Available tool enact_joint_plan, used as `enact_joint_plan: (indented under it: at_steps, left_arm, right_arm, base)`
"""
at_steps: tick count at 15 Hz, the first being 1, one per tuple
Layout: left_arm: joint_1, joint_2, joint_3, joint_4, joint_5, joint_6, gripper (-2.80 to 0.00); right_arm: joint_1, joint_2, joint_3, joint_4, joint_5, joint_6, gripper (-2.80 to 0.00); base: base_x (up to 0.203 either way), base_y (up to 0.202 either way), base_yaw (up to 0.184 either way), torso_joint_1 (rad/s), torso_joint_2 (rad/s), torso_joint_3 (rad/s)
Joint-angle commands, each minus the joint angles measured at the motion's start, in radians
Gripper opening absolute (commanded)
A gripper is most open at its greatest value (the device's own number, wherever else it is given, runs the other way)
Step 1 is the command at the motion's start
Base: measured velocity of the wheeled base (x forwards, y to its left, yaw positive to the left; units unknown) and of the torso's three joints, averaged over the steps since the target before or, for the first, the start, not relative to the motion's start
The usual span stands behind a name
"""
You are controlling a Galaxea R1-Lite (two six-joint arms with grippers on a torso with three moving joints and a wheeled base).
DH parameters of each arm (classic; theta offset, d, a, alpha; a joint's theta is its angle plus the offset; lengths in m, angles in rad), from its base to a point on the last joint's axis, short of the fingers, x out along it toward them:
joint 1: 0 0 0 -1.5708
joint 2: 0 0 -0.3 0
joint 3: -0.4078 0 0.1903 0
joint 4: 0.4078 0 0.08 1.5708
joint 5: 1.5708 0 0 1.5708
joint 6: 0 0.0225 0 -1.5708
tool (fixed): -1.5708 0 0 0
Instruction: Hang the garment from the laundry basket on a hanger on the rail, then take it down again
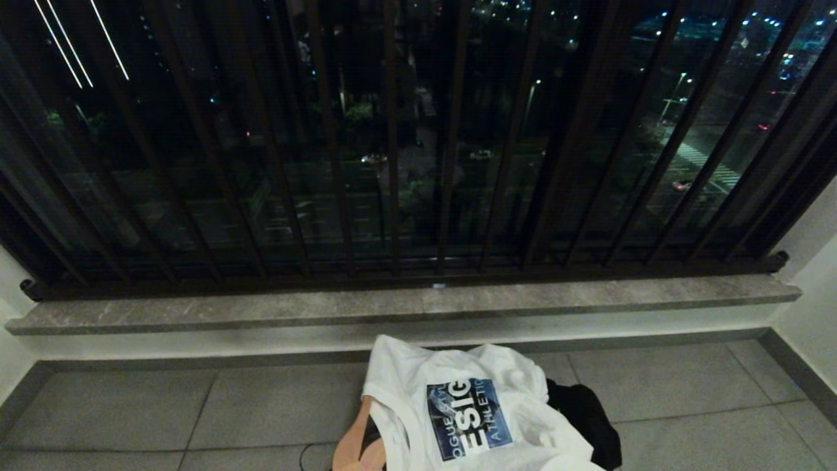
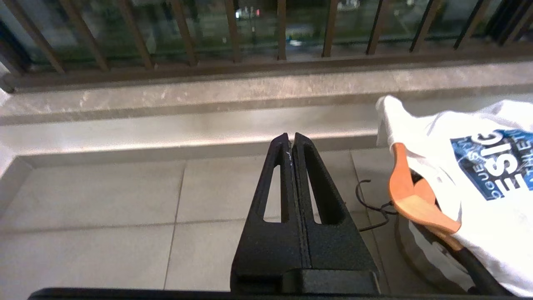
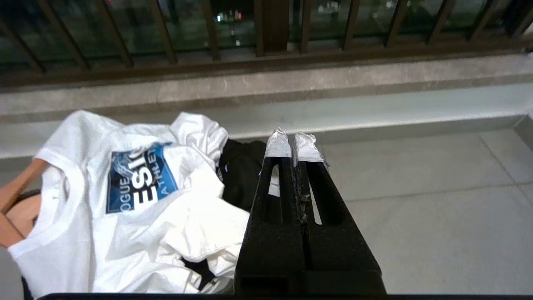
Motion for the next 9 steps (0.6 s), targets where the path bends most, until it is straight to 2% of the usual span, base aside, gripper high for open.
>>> enact_joint_plan:
  at_steps: [1, 9]
  left_arm:
    - [0.0, -0.001, 0.002, 0.0, 0.0, 0.0, -2.8]
    - [0.0, -0.001, 0.002, 0.0, 0.0, 0.0, -2.8]
  right_arm:
    - [0.0, 0.001, 0.001, -0.001, 0.0, 0.001, -2.8]
    - [0.0, 0.001, 0.001, -0.001, 0.0, 0.001, -2.8]
  base:
    - [0.0, 0.0, 0.0, 0.001, 0.0, -0.201]
    - [0.0, 0.0, 0.0, 0.004, 0.0, -0.196]
